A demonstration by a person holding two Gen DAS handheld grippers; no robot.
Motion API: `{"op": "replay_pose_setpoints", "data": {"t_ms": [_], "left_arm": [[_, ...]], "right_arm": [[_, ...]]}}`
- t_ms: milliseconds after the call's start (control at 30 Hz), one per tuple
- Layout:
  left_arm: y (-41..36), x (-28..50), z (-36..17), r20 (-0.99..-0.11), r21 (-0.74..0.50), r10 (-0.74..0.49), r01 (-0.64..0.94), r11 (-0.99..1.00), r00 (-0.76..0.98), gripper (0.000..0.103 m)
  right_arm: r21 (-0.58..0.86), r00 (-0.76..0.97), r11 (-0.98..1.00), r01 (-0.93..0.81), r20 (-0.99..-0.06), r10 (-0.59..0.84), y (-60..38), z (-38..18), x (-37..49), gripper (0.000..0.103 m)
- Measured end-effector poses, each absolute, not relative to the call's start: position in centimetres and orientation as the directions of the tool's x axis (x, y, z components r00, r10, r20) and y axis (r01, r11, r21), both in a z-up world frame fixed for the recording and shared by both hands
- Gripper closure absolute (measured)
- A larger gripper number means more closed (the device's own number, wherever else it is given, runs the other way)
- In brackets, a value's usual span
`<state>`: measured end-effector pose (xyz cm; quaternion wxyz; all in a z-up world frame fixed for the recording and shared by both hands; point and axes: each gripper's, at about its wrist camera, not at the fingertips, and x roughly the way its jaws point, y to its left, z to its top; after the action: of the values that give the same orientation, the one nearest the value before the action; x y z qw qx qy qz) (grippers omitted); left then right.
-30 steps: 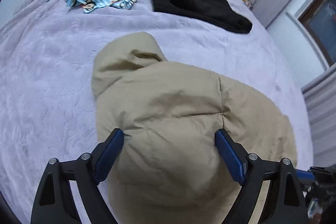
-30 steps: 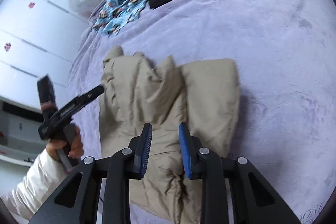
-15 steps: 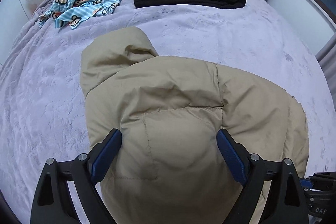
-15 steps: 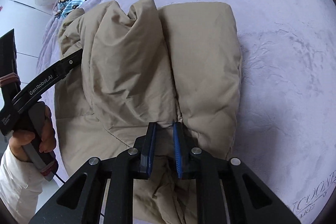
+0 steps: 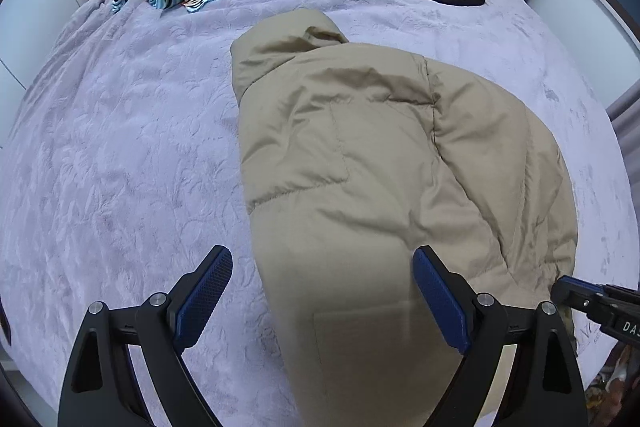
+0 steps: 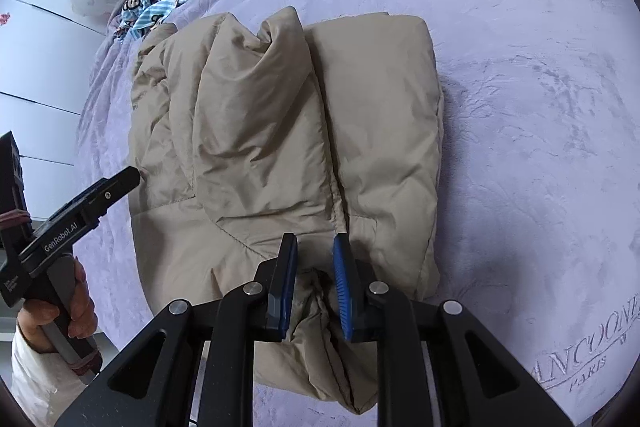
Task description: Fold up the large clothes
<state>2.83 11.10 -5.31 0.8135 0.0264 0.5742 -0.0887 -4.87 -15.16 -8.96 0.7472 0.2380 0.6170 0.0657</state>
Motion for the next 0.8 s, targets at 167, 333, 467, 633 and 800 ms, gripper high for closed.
{"op": "replay_pose_setpoints", "data": {"t_ms": [167,333,467,633,800], "left_arm": [[11.7,1.1,-5.2,-0.948,-0.059,-0.107,0.165,0.984,0.3,0.011],[12.4,-0.7,-4.6,-0.95,-0.075,-0.112,0.136,0.988,0.291,0.011],[12.6,-2.2,-4.2,-0.952,-0.072,-0.104,0.119,0.99,0.288,0.011],[12.2,-4.3,-3.6,-0.957,-0.053,-0.077,0.092,0.994,0.28,0.011],[11.4,-6.7,-2.3,-0.954,-0.05,-0.07,0.076,0.996,0.291,0.011]], "right_arm": [[0.445,0.233,0.87,0.21,-0.888,0.397,-15.1,-7.9,-6.4,0.082],[0.455,0.212,0.864,0.217,-0.886,0.413,-14.9,-7.9,-7.8,0.082],[0.466,0.208,0.858,0.215,-0.88,0.426,-15.2,-7.7,-8.3,0.082],[0.489,0.226,0.85,0.194,-0.866,0.446,-15.9,-7.0,-9.1,0.082],[0.508,0.222,0.842,0.185,-0.856,0.467,-16.7,-6.4,-10.6,0.082]]}}
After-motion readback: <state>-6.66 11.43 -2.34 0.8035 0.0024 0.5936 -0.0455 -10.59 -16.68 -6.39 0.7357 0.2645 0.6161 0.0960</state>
